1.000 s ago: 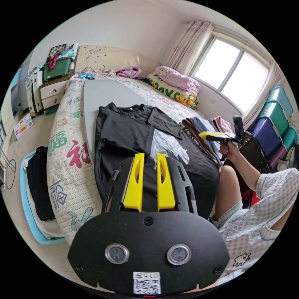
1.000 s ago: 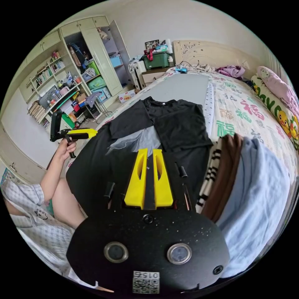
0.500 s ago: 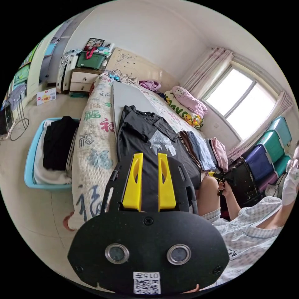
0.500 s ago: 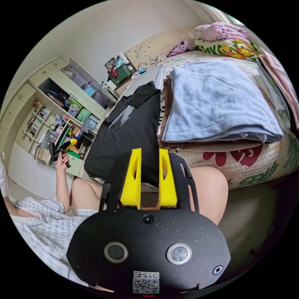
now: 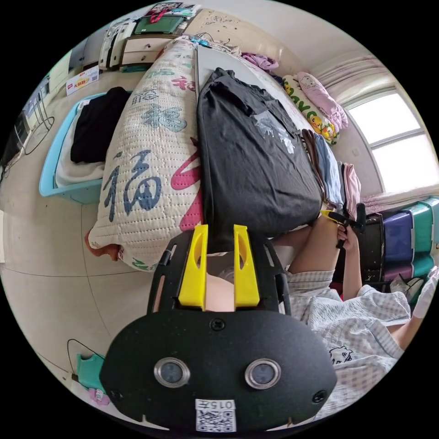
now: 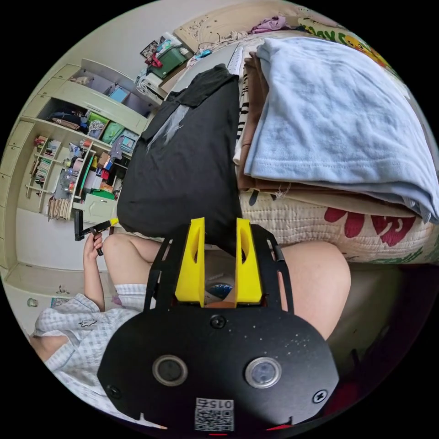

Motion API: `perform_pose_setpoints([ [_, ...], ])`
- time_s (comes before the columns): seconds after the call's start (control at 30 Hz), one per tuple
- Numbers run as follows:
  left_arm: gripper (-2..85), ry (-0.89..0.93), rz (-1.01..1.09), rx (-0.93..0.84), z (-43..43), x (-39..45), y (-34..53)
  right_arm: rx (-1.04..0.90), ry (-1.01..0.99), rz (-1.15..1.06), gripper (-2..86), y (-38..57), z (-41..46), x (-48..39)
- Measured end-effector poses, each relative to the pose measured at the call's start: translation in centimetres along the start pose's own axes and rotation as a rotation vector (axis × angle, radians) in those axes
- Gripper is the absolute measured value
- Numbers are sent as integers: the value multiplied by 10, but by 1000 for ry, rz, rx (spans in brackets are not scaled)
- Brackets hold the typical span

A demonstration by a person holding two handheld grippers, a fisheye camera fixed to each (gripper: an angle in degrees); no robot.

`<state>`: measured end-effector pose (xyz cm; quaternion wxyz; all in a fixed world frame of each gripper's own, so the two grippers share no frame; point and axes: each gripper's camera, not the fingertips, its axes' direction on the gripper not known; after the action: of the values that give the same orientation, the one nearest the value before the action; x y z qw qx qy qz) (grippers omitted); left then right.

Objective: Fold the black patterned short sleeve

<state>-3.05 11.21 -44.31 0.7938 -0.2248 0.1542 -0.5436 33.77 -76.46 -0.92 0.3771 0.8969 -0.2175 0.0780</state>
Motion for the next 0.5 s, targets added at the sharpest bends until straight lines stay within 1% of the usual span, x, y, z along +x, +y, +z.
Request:
perform_pose_setpoints([
  [0.13, 59, -10, -8, -2, -3, 9, 1, -40, 55, -13, 81, 22, 17, -8],
  [0.2, 34, -5, -5, -10, -3, 15, 4, -54, 67, -16, 39, 43, 26, -7],
  [0.3, 9, -24, -2, -16, -5, 25, 8, -56, 68, -30, 7, 77, 37, -6],
  [0.5, -1, -45, -4, -17, -11, 43, 26, -39, 150, -28, -4, 159, 66, -3],
])
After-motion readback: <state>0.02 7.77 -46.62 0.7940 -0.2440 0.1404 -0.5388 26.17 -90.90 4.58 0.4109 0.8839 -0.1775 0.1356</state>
